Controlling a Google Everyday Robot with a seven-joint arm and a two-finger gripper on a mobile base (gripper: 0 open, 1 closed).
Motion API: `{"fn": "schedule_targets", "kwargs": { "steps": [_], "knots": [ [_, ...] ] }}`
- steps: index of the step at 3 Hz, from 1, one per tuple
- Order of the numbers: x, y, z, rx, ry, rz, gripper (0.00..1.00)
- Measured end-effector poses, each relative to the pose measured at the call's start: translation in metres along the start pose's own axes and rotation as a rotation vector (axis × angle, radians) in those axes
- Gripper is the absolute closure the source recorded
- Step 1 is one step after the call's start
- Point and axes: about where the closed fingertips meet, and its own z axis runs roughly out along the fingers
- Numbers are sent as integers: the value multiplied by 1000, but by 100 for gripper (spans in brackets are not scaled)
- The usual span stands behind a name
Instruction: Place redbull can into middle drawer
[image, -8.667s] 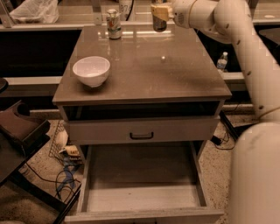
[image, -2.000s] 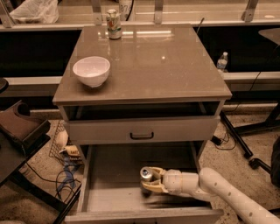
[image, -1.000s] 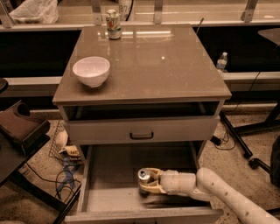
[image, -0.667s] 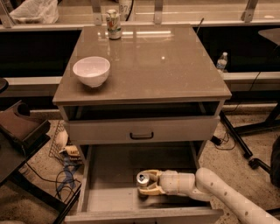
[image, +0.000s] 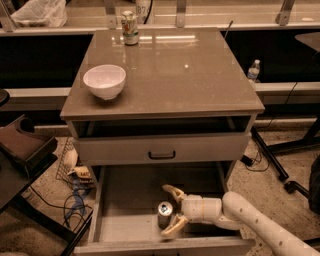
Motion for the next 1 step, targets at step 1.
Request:
{"fn": "schedule_targets", "kwargs": {
  "steps": [1],
  "knots": [
    [0, 0, 0, 0, 0, 0, 0]
  ]
}}
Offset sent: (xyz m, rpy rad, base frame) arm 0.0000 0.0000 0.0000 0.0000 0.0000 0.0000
